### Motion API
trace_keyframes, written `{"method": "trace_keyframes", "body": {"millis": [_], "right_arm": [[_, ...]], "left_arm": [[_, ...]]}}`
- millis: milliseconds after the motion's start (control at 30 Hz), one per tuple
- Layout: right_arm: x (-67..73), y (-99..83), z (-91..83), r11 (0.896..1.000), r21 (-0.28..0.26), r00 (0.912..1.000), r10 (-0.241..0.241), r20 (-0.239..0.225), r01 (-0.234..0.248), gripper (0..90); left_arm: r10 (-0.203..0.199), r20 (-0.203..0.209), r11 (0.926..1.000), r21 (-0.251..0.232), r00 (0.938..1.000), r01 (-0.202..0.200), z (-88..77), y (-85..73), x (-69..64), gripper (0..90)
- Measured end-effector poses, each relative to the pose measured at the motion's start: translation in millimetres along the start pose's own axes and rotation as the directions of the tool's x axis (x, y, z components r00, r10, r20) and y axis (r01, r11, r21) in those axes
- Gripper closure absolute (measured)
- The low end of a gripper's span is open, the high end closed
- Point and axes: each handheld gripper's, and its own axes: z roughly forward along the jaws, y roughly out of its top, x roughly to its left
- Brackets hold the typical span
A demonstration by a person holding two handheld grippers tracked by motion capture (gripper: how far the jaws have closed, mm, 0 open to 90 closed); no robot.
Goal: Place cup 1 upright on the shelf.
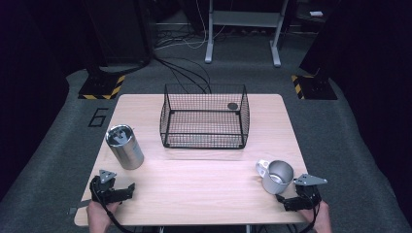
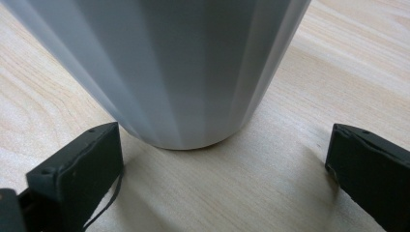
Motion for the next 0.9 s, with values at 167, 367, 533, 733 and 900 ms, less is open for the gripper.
{"method": "trace_keyframes", "body": {"millis": [167, 367, 533, 733, 900], "right_arm": [[0.1, 0.0, 0.0, 1.000, 0.000, 1.0000, 0.001, 0.001, -0.001, 0.0], [0.5, -0.1, 0.0, 1.000, -0.003, 1.0000, 0.002, 0.006, -0.002, 0.0], [0.8, -0.2, -0.1, 1.000, -0.003, 1.0000, 0.004, 0.006, -0.004, 0.0], [0.9, -0.2, -0.1, 1.000, -0.002, 1.0000, 0.005, 0.006, -0.005, 0.0], [0.5, -0.1, 0.0, 1.000, -0.003, 1.0000, 0.002, 0.006, -0.002, 0.0]], "left_arm": [[0.008, 0.011, 0.9999, 0.012, 0.9999, -0.008, -0.4, 0.4, 1.0, 0.1], [-0.003, 0.005, 0.9999, 0.013, 1.0000, 0.003, -0.2, 0.7, 0.2, 0.0], [-0.010, -0.010, 0.9999, 0.009, 0.9999, 0.010, 0.6, 1.2, -0.8, 0.0], [-0.004, -0.005, 1.0000, 0.009, 1.0000, 0.004, 0.8, 1.6, -0.2, 0.0], [0.005, 0.001, 0.9999, 0.011, 1.0000, -0.005, 1.0, 1.9, 0.6, 0.0]]}}
